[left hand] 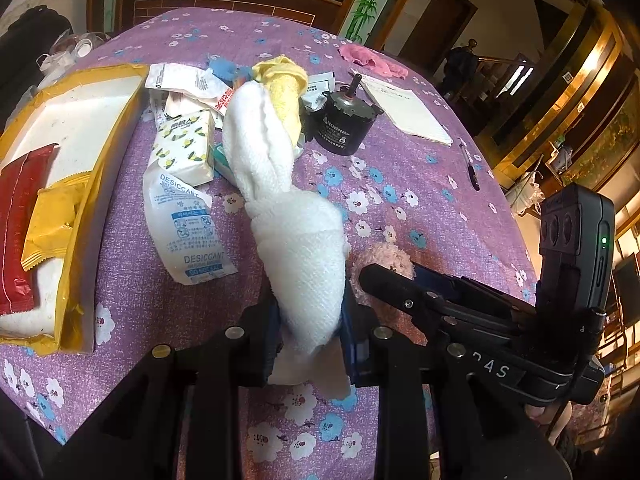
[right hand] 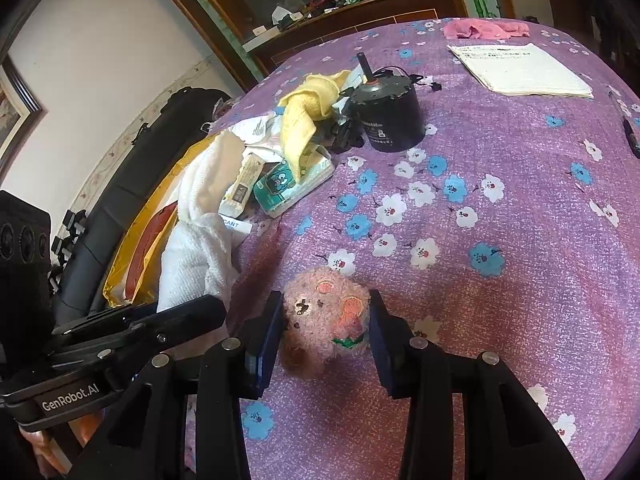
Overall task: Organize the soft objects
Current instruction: 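Lift the pink ball with the right tool while the left tool lifts the white towel, then lower the pink ball into the tray with the right tool while the left drops the towel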
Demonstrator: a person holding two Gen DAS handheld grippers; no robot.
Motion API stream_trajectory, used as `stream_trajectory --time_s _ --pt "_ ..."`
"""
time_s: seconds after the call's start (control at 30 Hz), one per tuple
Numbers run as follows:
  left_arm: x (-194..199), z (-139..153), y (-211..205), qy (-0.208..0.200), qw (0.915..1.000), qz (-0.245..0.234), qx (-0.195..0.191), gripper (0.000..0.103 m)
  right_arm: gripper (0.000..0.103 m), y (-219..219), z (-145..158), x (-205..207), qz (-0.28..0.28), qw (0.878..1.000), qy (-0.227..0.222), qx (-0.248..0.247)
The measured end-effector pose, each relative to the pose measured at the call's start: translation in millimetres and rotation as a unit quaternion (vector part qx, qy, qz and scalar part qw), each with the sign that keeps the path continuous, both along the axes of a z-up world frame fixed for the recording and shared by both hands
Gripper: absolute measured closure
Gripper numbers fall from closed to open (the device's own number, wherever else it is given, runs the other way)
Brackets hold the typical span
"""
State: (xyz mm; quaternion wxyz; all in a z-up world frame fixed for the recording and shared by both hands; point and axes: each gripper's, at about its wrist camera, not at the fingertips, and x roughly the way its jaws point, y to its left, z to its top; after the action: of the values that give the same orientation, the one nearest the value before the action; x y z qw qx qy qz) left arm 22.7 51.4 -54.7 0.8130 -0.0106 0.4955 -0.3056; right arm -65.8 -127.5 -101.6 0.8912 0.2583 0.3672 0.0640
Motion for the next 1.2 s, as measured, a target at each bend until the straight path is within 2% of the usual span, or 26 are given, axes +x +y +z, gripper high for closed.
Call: stream_trajectory --time_s 0.47,0.63,0.77,0.93,1.0,1.13,1.2 --pt "-2.1 7.5 12.7 0.003 0.9998 0.006 -0.017 0.079 0.063 3.8 1.4 8.0 0.004 1.000 -0.003 -0.005" --pt "-0.8 28.1 49.3 -0.008 0.9979 0.040 -0.051 0.079 0.063 13.1 14.1 10.7 0.019 1.000 -0.017 -0.004" --pt "9.9 41.0 98.5 -0.015 0.9932 0.091 -0.071 0.079 0.063 31.8 31.1 22.3 0.048 0.998 -0.036 -0.009" --pt "31.7 50.5 151.6 -0.024 0.9861 0.144 -0.078 0.079 0.063 65.3 45.4 52.3 0.091 0.995 -0.046 -0.017" --pt "48.1 54.8 168.7 -0.029 0.9841 0.161 -0.070 0.079 0.063 75.1 50.8 68.2 0.106 0.993 -0.049 -0.017" --pt "86.0 53.5 190.4 -0.027 0.9830 0.170 -0.066 0.079 0.063 103.0 68.5 119.8 0.135 0.988 -0.065 -0.029" --pt "107.3 48.1 191.3 -0.026 0.9833 0.174 -0.047 0.079 0.062 114.5 74.4 148.6 0.143 0.986 -0.072 -0.047"
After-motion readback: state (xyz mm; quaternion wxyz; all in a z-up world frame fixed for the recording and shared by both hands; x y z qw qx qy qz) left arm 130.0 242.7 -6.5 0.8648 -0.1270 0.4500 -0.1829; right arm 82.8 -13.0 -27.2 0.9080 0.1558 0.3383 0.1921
